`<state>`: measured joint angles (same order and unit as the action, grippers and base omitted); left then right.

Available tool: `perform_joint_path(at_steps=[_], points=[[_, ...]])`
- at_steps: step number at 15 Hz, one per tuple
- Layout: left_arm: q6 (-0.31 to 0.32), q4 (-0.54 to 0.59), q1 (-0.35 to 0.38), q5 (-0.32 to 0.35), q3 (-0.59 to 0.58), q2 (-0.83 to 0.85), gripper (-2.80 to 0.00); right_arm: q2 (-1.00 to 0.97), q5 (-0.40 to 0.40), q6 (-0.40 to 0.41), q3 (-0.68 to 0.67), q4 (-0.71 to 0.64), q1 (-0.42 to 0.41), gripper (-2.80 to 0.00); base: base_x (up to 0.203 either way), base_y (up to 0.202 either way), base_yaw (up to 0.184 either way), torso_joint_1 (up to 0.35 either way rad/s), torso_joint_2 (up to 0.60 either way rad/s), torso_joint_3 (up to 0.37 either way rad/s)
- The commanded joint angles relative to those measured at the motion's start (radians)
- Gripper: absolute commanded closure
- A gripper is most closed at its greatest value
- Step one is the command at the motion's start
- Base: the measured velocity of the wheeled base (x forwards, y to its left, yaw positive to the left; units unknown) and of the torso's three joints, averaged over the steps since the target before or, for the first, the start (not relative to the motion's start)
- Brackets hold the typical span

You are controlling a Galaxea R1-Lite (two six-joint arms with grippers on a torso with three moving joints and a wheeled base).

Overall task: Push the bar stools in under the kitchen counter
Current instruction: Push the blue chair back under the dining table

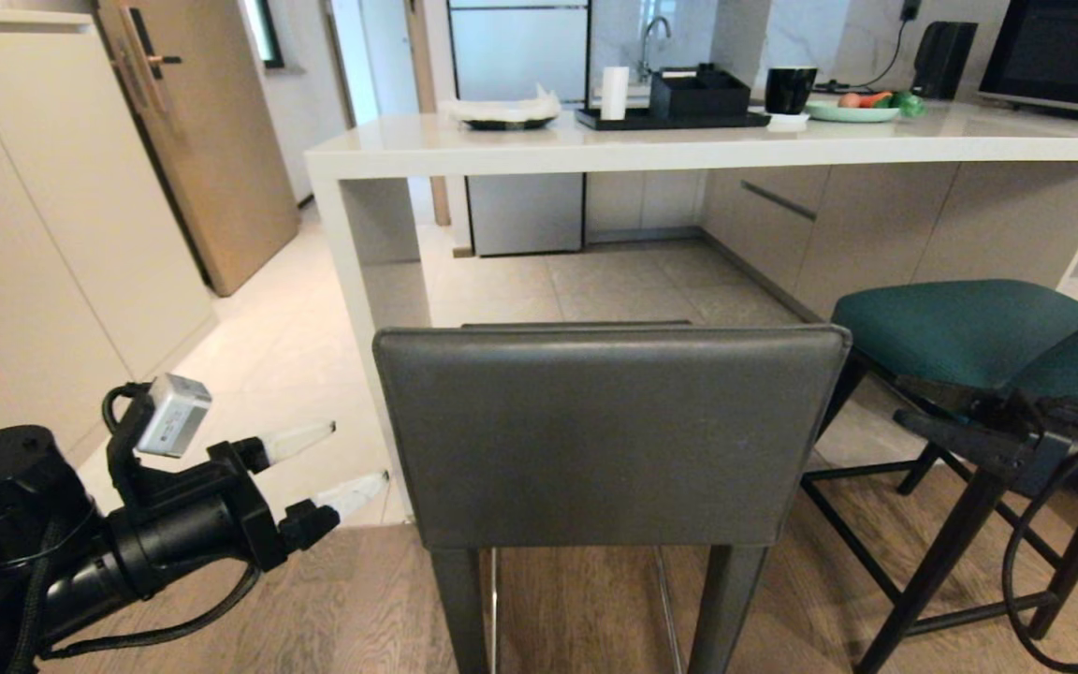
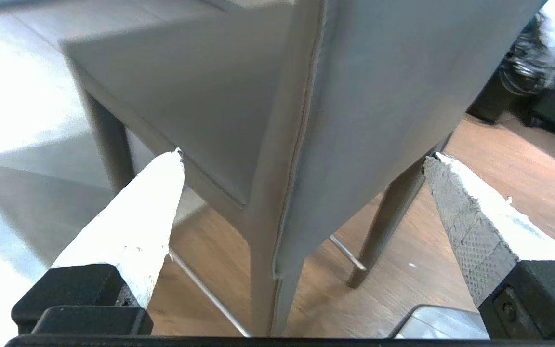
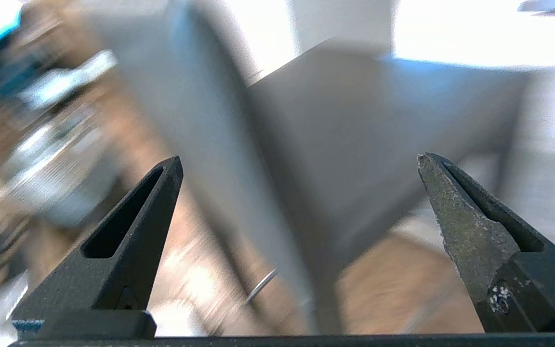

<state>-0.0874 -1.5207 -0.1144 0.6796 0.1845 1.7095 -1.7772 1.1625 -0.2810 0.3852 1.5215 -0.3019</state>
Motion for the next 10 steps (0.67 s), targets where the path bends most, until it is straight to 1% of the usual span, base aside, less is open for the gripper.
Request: perform_joint_path(at_steps=[1, 2, 3, 4, 5, 6, 7, 8, 9, 10], points=[[0.004, -0.009, 0.011, -0.064, -0.042, -0.118, -2.8, 0.135, -0.265, -0.037, -0.009, 0.008, -0.019, -2.8, 0.0, 0.0, 0.0, 0.0, 0.0, 0.0], [0.007, -0.009, 0.014, -0.188, -0.037, -0.139, -2.8, 0.189, -0.354, -0.046, -0.003, -0.002, -0.022, -2.8, 0.0, 0.0, 0.0, 0.0, 0.0, 0.0], [0.008, -0.009, 0.006, -0.343, -0.007, -0.151, -2.8, 0.248, -0.438, -0.035, 0.005, -0.049, -0.024, -2.8, 0.0, 0.0, 0.0, 0.0, 0.0, 0.0], [0.009, -0.003, -0.015, -0.516, 0.038, -0.158, -2.8, 0.318, -0.541, 0.004, 0.022, -0.16, -0.025, -2.8, 0.0, 0.0, 0.0, 0.0, 0.0, 0.0], [0.011, 0.005, -0.039, -0.65, 0.087, -0.164, -2.8, 0.378, -0.649, 0.04, 0.05, -0.31, -0.025, -2.8, 0.0, 0.0, 0.0, 0.0, 0.0, 0.0], [0.021, 0.025, -0.071, -0.743, 0.143, -0.181, -2.8, 0.44, -0.773, 0.068, 0.109, -0.483, -0.024, -2.8, 0.0, 0.0, 0.0, 0.0, 0.0, 0.0], [0.031, 0.073, -0.09, -0.78, 0.162, -0.225, -2.8, 0.494, -0.891, 0.085, 0.183, -0.653, -0.019, -2.8, 0.0, 0.0, 0.0, 0.0, 0.0, 0.0], [0.035, 0.155, -0.104, -0.806, 0.173, -0.275, -2.8, 0.544, -0.999, 0.096, 0.251, -0.794, -0.008, -2.8, 0.0, 0.0, 0.0, 0.0, 0.0, 0.0], [0.032, 0.263, -0.117, -0.831, 0.189, -0.338, -2.8, 0.597, -1.09, 0.103, 0.301, -0.891, 0.01, -2.8, 0.0, 0.0, 0.0, 0.0, 0.0, 0.0], [0.019, 0.372, -0.137, -0.847, 0.205, -0.412, -2.8, 0.648, -1.132, 0.107, 0.32, -0.932, 0.032, -2.8, 0.0, 0.0, 0.0, 0.0, 0.0, 0.0]])
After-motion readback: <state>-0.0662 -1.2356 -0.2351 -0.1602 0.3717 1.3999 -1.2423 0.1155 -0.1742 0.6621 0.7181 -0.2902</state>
